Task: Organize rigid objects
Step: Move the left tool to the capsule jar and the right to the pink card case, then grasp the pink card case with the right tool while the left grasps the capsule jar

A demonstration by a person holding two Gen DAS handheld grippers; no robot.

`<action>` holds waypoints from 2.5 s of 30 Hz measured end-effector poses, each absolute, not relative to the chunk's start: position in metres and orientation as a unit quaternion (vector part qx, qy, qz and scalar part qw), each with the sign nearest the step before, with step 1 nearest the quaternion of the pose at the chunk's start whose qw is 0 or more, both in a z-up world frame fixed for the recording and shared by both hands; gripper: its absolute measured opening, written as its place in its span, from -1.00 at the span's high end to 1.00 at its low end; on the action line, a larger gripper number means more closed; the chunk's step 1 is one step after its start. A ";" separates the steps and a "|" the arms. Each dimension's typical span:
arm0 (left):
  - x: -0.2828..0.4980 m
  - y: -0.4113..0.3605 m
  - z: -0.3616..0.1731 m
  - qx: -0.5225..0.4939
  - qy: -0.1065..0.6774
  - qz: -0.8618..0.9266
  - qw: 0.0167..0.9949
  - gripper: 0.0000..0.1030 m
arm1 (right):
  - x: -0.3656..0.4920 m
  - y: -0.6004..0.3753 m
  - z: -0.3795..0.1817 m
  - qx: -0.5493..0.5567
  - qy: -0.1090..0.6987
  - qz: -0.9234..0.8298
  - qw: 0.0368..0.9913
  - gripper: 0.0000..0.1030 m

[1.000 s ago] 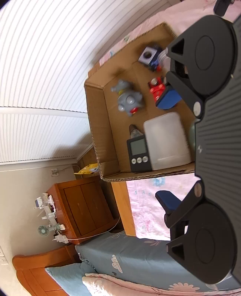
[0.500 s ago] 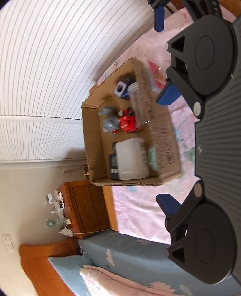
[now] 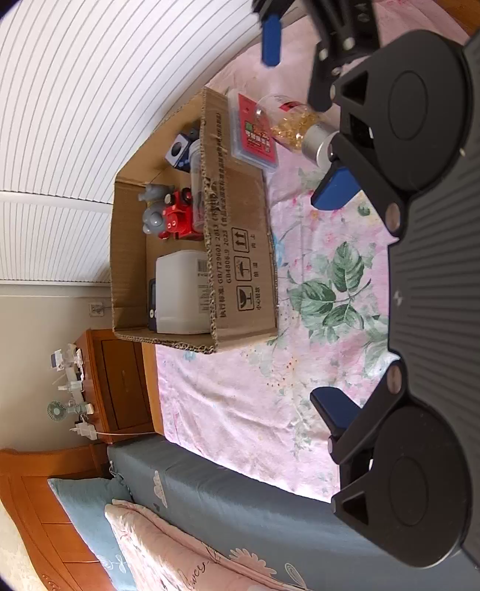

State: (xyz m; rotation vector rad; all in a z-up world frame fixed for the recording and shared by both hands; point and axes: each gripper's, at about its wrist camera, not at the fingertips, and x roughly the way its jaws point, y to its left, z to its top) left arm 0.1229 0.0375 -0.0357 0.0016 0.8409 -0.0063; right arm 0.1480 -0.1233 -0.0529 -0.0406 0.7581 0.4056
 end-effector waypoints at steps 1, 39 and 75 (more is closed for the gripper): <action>0.122 0.038 -0.036 0.001 0.409 -0.005 0.913 -0.97 | 0.153 -0.123 -0.054 -0.017 0.369 0.201 0.907 -1.00; 0.113 0.073 -0.044 -0.017 0.406 -0.013 0.913 -0.97 | 0.137 -0.072 -0.043 -0.077 0.377 0.214 0.898 -1.00; 0.112 0.062 -0.047 -0.014 0.419 -0.032 0.907 -0.97 | 0.175 -0.087 -0.078 -0.083 0.433 0.109 0.891 -1.00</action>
